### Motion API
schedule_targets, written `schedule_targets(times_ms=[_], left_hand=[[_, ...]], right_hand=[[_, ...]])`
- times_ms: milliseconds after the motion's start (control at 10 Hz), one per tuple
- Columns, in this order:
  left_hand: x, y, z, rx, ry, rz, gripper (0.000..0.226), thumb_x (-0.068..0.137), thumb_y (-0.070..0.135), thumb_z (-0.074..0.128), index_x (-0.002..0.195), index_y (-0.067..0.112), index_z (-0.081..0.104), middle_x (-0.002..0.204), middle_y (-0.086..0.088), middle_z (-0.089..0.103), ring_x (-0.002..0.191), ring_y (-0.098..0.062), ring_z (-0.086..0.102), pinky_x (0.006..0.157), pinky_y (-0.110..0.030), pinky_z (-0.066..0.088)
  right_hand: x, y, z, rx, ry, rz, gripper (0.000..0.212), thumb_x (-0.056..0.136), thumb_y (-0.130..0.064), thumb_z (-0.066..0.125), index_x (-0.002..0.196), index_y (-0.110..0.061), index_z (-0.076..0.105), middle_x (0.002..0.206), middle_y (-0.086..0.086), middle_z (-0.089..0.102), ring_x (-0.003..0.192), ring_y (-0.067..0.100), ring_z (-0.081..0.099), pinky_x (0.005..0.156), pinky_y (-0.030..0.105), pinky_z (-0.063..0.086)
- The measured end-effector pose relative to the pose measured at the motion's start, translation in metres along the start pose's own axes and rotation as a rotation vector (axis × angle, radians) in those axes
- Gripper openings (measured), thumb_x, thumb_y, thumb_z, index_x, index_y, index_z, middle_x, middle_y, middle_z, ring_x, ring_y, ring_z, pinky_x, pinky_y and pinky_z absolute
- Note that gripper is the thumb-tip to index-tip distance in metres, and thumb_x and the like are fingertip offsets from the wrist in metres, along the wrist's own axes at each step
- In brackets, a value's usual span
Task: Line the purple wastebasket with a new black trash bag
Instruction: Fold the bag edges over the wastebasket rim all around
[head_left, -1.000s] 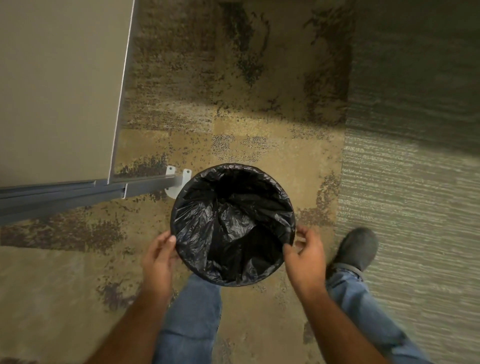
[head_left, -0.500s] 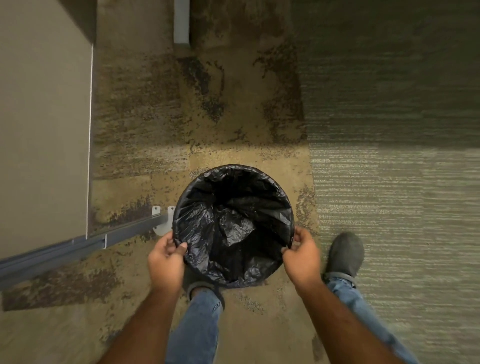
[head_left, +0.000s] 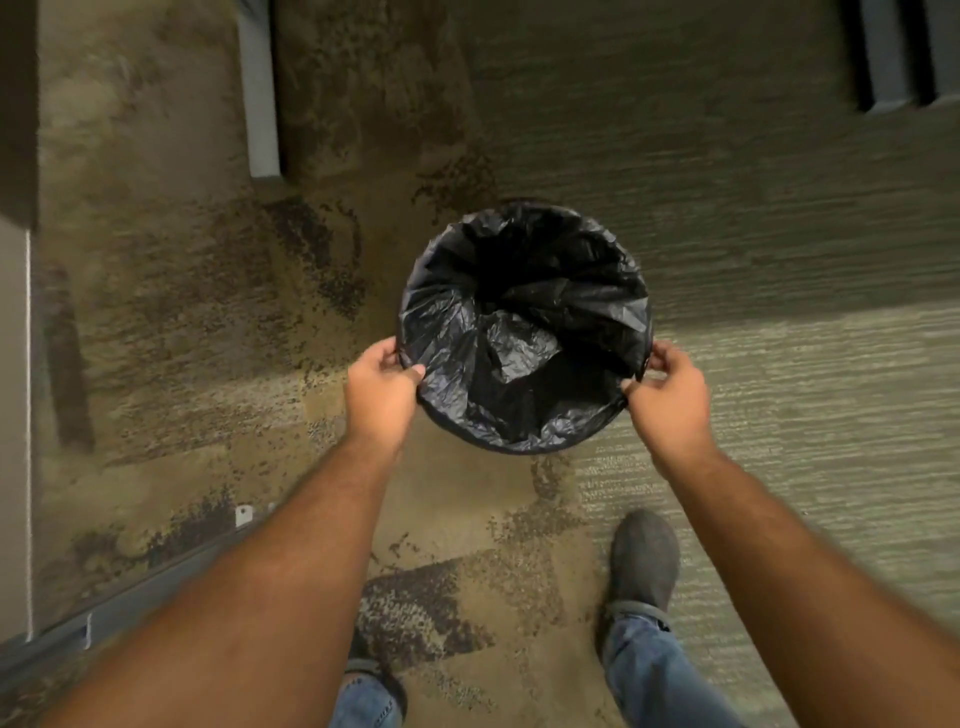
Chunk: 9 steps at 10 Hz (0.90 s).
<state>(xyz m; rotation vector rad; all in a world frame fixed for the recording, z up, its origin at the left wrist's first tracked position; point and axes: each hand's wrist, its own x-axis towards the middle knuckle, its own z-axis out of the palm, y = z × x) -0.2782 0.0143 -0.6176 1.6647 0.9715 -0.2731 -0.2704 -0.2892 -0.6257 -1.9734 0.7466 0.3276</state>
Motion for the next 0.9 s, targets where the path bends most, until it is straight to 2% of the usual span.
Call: schedule_targets(times_ms=[100, 200, 300, 400, 500, 600, 700, 800, 900], left_hand=[[0.02, 0.035, 0.032, 0.049, -0.061, 0.049, 0.041, 0.088, -0.009, 0.064, 0.113, 0.022, 0.076, 0.11, 0.0, 0.08, 0.109, -0.024, 0.075, 0.101, -0.052, 0.059], [0.036, 0.071, 0.074, 0.112, -0.112, 0.099, 0.044, 0.085, -0.011, 0.06, 0.093, 0.029, 0.075, 0.098, 0.008, 0.081, 0.102, -0.018, 0.075, 0.098, -0.052, 0.061], [0.046, 0.085, 0.102, 0.11, -0.105, 0.101, 0.043, 0.087, -0.01, 0.058, 0.096, 0.028, 0.075, 0.093, 0.014, 0.079, 0.097, -0.015, 0.073, 0.098, -0.051, 0.061], [0.055, 0.096, 0.135, 0.16, -0.153, 0.077, 0.056, 0.096, -0.005, 0.055, 0.146, 0.021, 0.057, 0.117, 0.001, 0.075, 0.111, -0.024, 0.07, 0.1, -0.052, 0.059], [0.056, 0.095, 0.148, 0.219, -0.145, 0.065, 0.066, 0.098, 0.002, 0.054, 0.158, 0.027, 0.042, 0.128, -0.003, 0.07, 0.115, -0.028, 0.068, 0.099, -0.045, 0.059], [0.053, 0.09, 0.157, 0.236, -0.068, 0.093, 0.069, 0.099, 0.003, 0.05, 0.161, 0.03, 0.038, 0.133, -0.001, 0.067, 0.109, -0.02, 0.062, 0.088, -0.029, 0.05], [0.048, 0.093, 0.156, 0.252, -0.088, 0.076, 0.075, 0.099, -0.002, 0.048, 0.165, 0.03, 0.032, 0.145, -0.002, 0.062, 0.109, -0.018, 0.058, 0.088, -0.026, 0.046], [0.035, 0.096, 0.146, 0.311, -0.107, 0.077, 0.079, 0.096, -0.003, 0.051, 0.166, 0.027, 0.029, 0.152, -0.004, 0.058, 0.124, -0.024, 0.06, 0.101, -0.034, 0.053], [0.028, 0.095, 0.142, 0.318, -0.096, 0.114, 0.08, 0.095, -0.004, 0.054, 0.166, 0.025, 0.03, 0.159, -0.004, 0.05, 0.137, -0.027, 0.055, 0.113, -0.041, 0.05]], right_hand=[[0.04, -0.013, -0.016, 0.01, 0.026, -0.035, 0.058, 0.087, 0.006, 0.071, 0.141, -0.013, 0.063, 0.111, -0.008, 0.076, 0.082, 0.007, 0.073, 0.092, 0.038, 0.065], [0.09, -0.022, -0.039, -0.001, 0.052, -0.054, 0.055, 0.083, 0.004, 0.071, 0.134, -0.016, 0.069, 0.112, -0.007, 0.08, 0.102, 0.01, 0.077, 0.103, 0.042, 0.062], [0.118, -0.025, -0.051, 0.003, 0.05, -0.045, 0.059, 0.083, 0.005, 0.071, 0.137, -0.017, 0.068, 0.116, -0.005, 0.081, 0.109, 0.012, 0.076, 0.105, 0.044, 0.061], [0.146, -0.022, -0.063, -0.03, 0.031, -0.023, 0.067, 0.089, 0.004, 0.073, 0.15, -0.02, 0.058, 0.115, -0.016, 0.076, 0.112, 0.011, 0.073, 0.107, 0.044, 0.059], [0.158, -0.018, -0.064, -0.096, -0.001, -0.029, 0.061, 0.091, 0.002, 0.076, 0.145, -0.022, 0.061, 0.104, -0.025, 0.071, 0.107, 0.01, 0.072, 0.105, 0.044, 0.06], [0.167, -0.016, -0.064, -0.07, -0.062, -0.002, 0.045, 0.092, 0.002, 0.074, 0.128, -0.025, 0.068, 0.111, -0.009, 0.079, 0.109, 0.02, 0.076, 0.102, 0.049, 0.062], [0.164, -0.019, -0.064, -0.074, -0.081, 0.014, 0.043, 0.092, -0.003, 0.074, 0.128, -0.025, 0.066, 0.119, -0.003, 0.079, 0.113, 0.024, 0.075, 0.104, 0.051, 0.06], [0.138, -0.021, -0.067, -0.179, -0.085, -0.018, 0.055, 0.089, -0.016, 0.081, 0.14, -0.024, 0.059, 0.129, -0.002, 0.075, 0.121, 0.025, 0.071, 0.111, 0.046, 0.055], [0.119, -0.022, -0.066, -0.192, -0.044, -0.049, 0.063, 0.089, -0.017, 0.082, 0.146, -0.019, 0.055, 0.136, 0.002, 0.072, 0.126, 0.026, 0.068, 0.111, 0.039, 0.051]])
